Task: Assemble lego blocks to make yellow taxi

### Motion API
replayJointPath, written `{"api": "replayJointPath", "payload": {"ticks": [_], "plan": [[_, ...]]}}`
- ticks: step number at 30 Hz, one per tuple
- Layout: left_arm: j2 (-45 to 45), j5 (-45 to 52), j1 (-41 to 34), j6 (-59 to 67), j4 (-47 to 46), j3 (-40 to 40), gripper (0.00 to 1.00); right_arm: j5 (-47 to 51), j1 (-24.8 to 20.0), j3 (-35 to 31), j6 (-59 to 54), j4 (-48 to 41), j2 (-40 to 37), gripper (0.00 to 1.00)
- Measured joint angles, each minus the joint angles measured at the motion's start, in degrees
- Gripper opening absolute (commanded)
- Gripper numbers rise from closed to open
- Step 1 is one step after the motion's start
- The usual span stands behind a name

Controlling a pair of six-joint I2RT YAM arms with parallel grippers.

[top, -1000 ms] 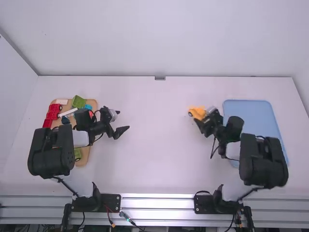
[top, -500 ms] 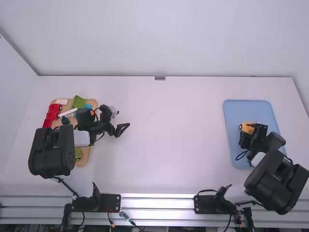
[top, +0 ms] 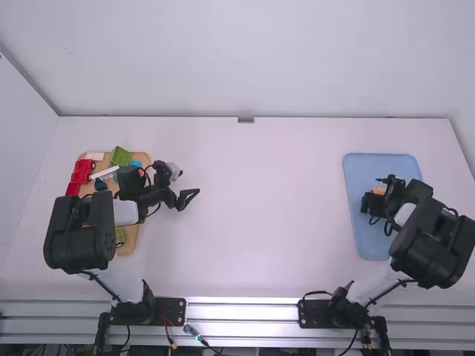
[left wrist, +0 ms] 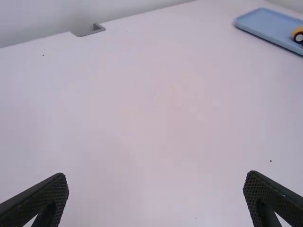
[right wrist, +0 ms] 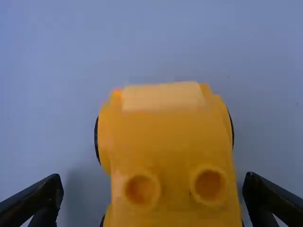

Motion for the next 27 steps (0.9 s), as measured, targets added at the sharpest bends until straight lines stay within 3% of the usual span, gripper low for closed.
{"api": "replayJointPath", "payload": {"ticks": [9,15,19,27], "plan": [[0.00,-11.43,-3.96,-10.88,-2.51,3.23,0.99,15.04,7.37,0.79,5.77,-7.26,-9.57,0.99],[-1.64,-25.46,-10.91,-16.35,-17.99,9.33,0.99,28.00,13.27,0.79,11.54,-14.34,-21.27,0.99],[-5.86,-35.01,-15.54,-19.04,-30.69,14.91,0.99,27.80,17.38,0.79,12.90,-17.77,-27.08,0.99],[-16.11,-52.19,-24.00,-24.70,-34.53,17.46,0.99,21.62,27.96,0.79,13.40,-18.93,-32.22,0.99]]}}
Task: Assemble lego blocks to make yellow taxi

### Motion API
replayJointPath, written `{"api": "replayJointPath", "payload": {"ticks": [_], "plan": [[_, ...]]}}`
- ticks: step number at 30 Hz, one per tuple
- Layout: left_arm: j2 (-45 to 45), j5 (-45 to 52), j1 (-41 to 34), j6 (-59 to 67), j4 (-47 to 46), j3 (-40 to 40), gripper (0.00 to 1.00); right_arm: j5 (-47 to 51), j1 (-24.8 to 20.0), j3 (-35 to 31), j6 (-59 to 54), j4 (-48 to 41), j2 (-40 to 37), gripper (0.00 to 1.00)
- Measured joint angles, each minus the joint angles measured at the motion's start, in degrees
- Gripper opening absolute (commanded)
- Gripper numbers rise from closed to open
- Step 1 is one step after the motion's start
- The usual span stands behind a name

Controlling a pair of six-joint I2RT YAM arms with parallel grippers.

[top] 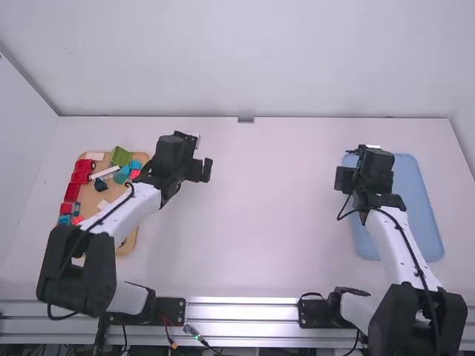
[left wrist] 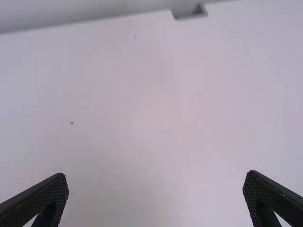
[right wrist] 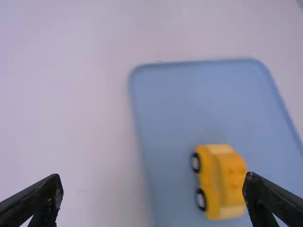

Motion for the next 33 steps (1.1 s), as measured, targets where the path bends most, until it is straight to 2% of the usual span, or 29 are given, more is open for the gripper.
{"api": "replayJointPath", "payload": {"ticks": [6,11,14,20,28,33], "plan": [[-11.21,-6.40,-7.80,-1.36,-5.25,-0.98,0.99,-1.77,12.39,0.00,0.07,0.33,-0.50,0.99],[-17.66,-7.37,-7.80,-1.77,-8.33,-1.16,0.96,-3.15,21.22,-0.02,0.44,2.05,-0.63,0.96],[-18.97,-6.93,-6.73,-1.25,-6.82,-2.25,0.93,-4.02,20.48,-0.31,1.27,3.45,-1.62,0.93],[-22.43,-4.15,-2.14,0.22,-2.86,-7.74,0.85,-6.93,15.32,-4.22,4.11,8.15,-6.95,0.85],[-31.76,-2.82,6.51,0.83,-2.36,-16.17,0.68,-9.22,6.86,-12.92,5.20,11.30,-15.69,0.69],[-37.27,-2.89,11.26,0.83,-2.36,-21.75,0.58,-9.27,5.09,-18.36,5.22,11.30,-21.03,0.59]]}}
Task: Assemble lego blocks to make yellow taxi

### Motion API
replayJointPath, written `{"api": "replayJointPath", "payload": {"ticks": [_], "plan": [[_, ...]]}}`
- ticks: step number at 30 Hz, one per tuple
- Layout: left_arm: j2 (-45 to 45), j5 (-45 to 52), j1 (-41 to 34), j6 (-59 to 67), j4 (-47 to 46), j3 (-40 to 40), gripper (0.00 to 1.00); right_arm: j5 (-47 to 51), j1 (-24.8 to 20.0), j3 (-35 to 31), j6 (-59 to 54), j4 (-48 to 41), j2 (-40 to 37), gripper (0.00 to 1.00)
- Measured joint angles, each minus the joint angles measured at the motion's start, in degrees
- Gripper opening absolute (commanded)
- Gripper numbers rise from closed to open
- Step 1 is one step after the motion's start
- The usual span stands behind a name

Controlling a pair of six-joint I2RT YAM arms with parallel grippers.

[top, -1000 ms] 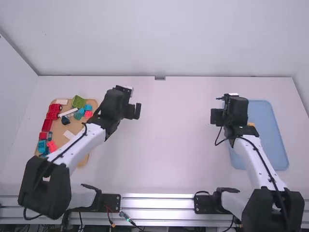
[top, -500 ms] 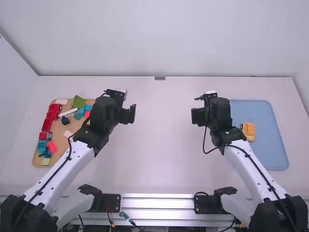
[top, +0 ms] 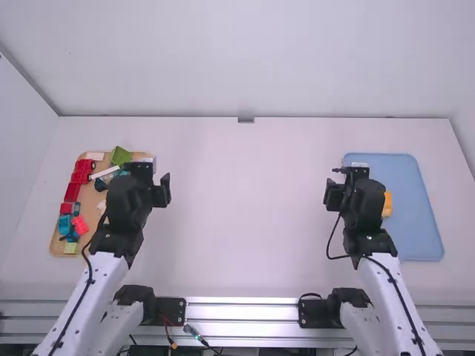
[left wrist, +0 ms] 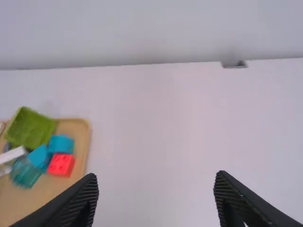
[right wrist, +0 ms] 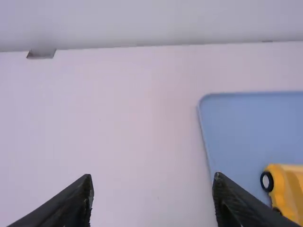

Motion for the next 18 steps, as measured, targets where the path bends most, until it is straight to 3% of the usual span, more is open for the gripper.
{"api": "replayJointPath", "payload": {"ticks": [18], "plan": [[-24.13,0.26,0.61,0.04,-0.04,-23.52,0.18,-0.24,0.02,-23.78,0.11,-0.02,-24.24,0.18]]}}
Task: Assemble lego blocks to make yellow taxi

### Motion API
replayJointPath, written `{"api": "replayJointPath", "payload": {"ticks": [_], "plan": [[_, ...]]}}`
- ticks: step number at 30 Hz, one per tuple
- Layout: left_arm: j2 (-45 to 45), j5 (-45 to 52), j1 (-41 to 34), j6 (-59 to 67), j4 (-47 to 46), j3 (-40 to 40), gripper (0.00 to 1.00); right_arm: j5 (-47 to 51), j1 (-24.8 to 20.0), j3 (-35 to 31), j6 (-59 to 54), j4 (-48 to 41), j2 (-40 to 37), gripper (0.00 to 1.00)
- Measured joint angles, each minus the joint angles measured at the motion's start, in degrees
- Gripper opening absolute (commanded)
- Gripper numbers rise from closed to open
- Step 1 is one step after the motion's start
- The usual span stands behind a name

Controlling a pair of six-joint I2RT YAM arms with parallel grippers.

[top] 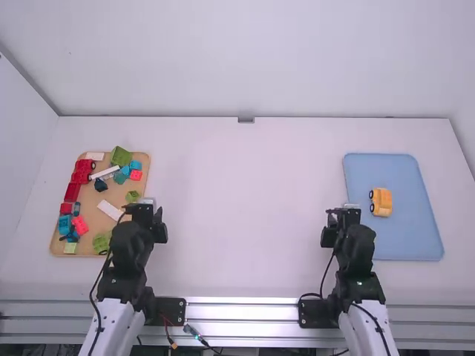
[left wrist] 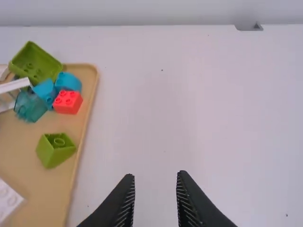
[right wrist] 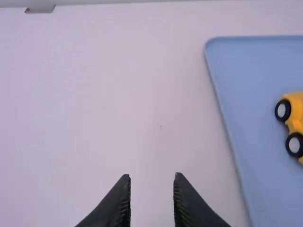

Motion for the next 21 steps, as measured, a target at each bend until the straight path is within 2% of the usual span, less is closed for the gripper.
{"api": "replayJointPath", "payload": {"ticks": [3,10,21], "plan": [[-3.34,0.00,0.00,-0.02,0.00,-3.58,0.12,-0.02,0.00,-2.82,0.00,0.35,-3.28,0.12],[-9.86,0.00,-0.02,-0.02,0.46,-4.70,0.01,-0.07,0.00,-2.82,-0.07,0.48,-10.36,0.00],[-17.92,0.00,-0.02,-0.02,0.46,-4.70,0.00,-0.11,0.00,-2.82,0.09,0.48,-19.15,0.00]]}}
